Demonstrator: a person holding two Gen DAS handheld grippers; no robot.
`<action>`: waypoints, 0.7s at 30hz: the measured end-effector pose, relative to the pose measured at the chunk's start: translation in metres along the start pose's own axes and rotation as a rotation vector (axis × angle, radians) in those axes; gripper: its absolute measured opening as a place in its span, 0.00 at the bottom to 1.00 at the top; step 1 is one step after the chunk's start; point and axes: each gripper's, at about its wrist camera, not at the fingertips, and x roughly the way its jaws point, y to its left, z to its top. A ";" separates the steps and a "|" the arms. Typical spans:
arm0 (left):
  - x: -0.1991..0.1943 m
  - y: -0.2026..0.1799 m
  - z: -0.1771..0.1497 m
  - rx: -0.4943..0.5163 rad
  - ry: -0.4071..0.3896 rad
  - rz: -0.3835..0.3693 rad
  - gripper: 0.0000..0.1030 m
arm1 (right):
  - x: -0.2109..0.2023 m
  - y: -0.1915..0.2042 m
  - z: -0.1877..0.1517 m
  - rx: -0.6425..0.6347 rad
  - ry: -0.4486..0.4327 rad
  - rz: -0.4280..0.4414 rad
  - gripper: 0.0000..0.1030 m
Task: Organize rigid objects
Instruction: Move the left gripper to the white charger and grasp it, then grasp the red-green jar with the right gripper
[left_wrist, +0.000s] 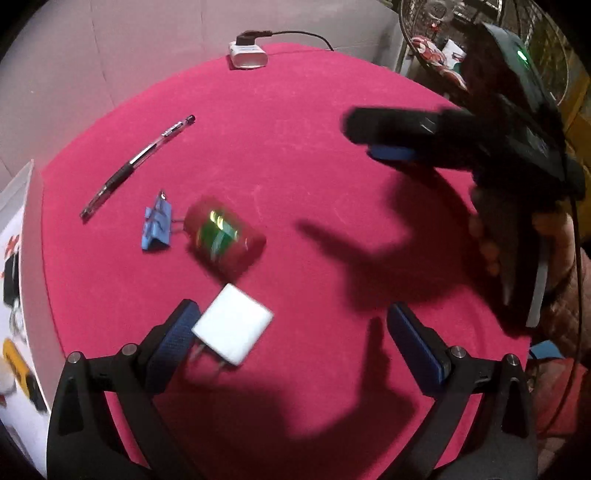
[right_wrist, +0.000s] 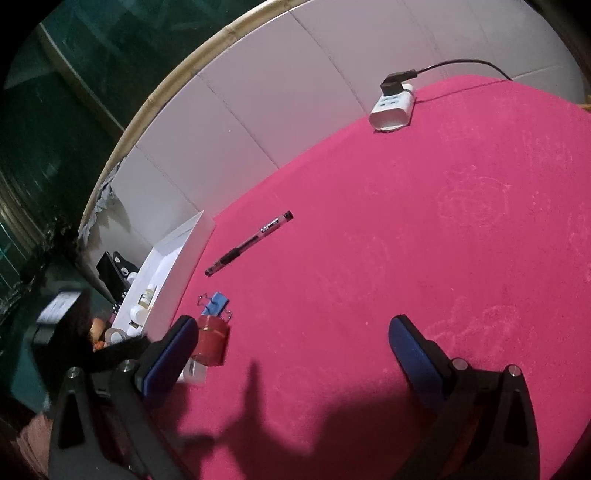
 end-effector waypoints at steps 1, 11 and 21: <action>-0.005 0.001 -0.004 -0.026 -0.019 0.031 0.99 | 0.000 0.001 -0.001 -0.001 0.001 -0.002 1.00; -0.011 0.024 -0.013 -0.071 -0.045 0.133 0.75 | 0.000 0.003 -0.002 0.005 0.001 -0.004 1.00; -0.017 0.017 -0.021 -0.080 -0.123 0.121 0.36 | 0.000 0.003 -0.003 0.006 0.003 -0.015 1.00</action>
